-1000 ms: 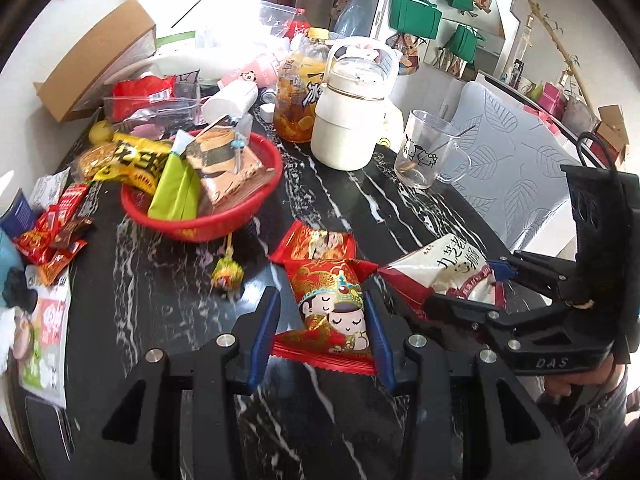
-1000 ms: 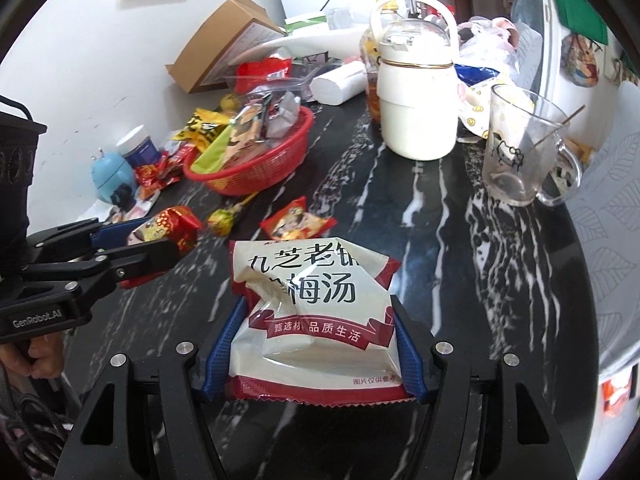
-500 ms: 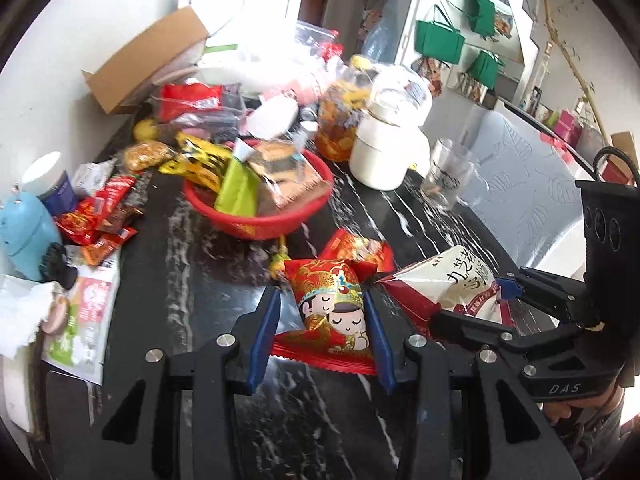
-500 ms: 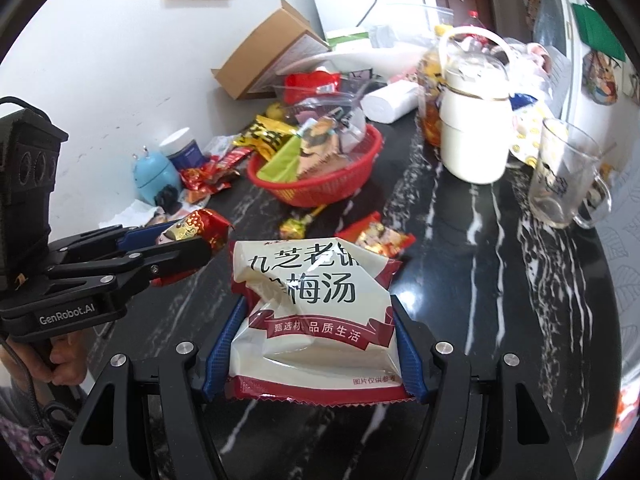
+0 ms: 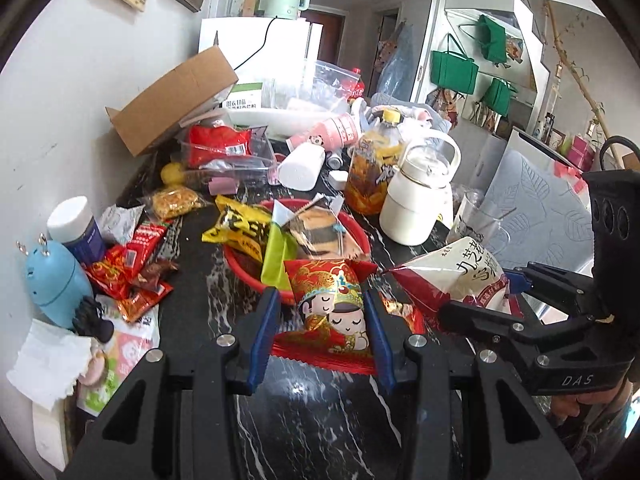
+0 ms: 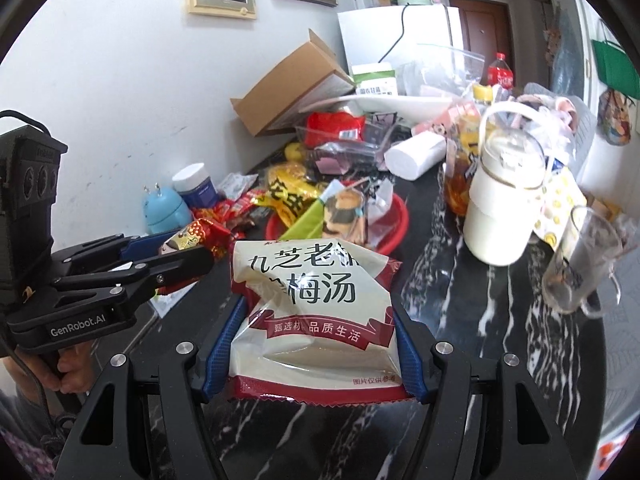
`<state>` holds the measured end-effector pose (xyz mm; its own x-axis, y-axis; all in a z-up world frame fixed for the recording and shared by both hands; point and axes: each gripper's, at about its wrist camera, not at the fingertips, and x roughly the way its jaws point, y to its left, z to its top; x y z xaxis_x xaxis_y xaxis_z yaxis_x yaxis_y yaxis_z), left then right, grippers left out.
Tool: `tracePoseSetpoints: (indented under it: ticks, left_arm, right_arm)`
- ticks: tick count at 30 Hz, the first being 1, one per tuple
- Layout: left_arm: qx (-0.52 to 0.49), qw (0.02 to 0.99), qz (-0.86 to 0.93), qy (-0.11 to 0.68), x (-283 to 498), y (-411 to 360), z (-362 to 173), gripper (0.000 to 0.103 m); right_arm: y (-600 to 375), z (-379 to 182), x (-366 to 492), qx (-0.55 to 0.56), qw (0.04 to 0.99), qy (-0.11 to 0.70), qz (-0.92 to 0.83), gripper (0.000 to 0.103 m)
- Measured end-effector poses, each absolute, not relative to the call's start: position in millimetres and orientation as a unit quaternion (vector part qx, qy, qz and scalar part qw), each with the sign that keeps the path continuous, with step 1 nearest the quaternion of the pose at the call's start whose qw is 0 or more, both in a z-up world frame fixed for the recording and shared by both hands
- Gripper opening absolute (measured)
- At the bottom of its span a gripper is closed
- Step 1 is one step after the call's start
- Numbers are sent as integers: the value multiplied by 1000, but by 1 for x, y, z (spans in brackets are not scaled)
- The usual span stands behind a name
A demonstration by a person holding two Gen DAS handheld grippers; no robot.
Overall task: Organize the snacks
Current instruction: 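Carry the red cartoon packet and plum drink bag with both grippers over the red basket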
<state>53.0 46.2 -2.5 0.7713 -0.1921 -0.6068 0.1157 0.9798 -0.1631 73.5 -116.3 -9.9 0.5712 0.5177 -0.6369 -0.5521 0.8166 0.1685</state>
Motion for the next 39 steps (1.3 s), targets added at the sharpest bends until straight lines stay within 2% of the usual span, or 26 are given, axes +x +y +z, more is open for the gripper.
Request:
tracePoseSetpoints:
  ticks: [13,32,34,36,39]
  left_arm:
    - [-50,944,-78,317,102,53,4,42]
    - [-54,927,-65,366,176,55,-45,43]
    - [-45,926,-57,370,179,54,-48,49]
    - [-49,926,-56,371,180,56,-50,64]
    - [-50,930,-45,362,179,60,-49,67]
  right_arm:
    - [-111,9,116,-35,895,326,302,68]
    - [-110,-3,175,-35,891,342,298,68]
    - [-109,-6,178,-35,889,346,298,68]
    - [-108,-8,182,-35,888,349,298,68]
    - [-106,-11,186,-34,886,353,299,68]
